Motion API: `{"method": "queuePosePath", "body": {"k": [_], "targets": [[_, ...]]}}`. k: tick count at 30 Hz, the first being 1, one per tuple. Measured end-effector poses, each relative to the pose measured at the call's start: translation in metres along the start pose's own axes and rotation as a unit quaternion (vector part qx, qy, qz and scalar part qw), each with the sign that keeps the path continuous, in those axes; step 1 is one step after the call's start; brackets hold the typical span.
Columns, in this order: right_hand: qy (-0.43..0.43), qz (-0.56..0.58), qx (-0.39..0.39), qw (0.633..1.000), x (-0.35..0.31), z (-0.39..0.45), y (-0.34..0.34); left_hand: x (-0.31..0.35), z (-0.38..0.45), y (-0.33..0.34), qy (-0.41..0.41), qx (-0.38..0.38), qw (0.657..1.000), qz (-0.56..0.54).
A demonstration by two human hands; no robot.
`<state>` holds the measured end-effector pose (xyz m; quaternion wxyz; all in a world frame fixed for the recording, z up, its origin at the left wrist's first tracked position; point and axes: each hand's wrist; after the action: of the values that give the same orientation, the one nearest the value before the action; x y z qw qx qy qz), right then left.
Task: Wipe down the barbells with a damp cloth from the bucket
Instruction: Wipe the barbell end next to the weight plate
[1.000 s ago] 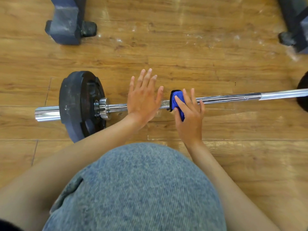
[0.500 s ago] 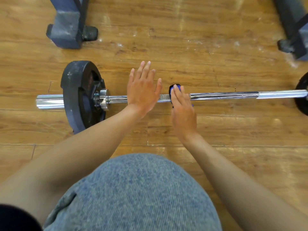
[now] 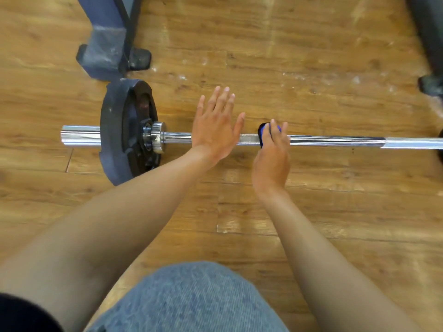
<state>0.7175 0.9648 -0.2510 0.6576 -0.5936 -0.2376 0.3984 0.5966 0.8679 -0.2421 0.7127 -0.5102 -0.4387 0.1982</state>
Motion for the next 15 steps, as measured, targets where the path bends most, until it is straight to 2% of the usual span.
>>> {"method": "queuePosePath", "body": {"k": [3,4,7,8,12,13,15], "targets": [[-0.139,-0.001,-0.003,0.99,-0.01,0.01,0.002,-0.005,0.023,0.0,-0.005,-0.023,1.0,-0.009],[-0.142,-0.01,-0.006,0.99,-0.002,0.019,0.003,-0.006,0.03,-0.001,-0.006,-0.034,0.999,-0.012],[-0.003,-0.014,-0.03,0.999,0.013,0.049,0.0,-0.011,0.053,-0.001,0.018,-0.061,0.998,-0.015],[0.005,-0.02,-0.035,0.999,0.006,0.054,0.001,-0.013,0.062,-0.001,0.023,-0.07,0.997,-0.022],[-0.131,-0.034,-0.072,0.988,-0.01,0.075,-0.001,-0.018,0.093,-0.003,0.022,-0.101,0.994,-0.033],[-0.123,-0.043,-0.081,0.988,-0.004,0.088,-0.002,-0.02,0.102,-0.003,0.027,-0.103,0.994,-0.035],[-0.043,-0.051,-0.096,0.993,0.003,0.113,-0.004,-0.024,0.116,-0.004,0.033,-0.104,0.993,-0.045]]}}
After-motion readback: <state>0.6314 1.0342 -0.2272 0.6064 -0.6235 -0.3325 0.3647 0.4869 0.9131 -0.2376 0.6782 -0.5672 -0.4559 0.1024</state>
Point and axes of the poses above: each hand's wrist, its own z-axis towards the middle knuckle, its own y-axis out of the palm, x = y × z, and after that the axes turned 15 degrees about -z, right-handed
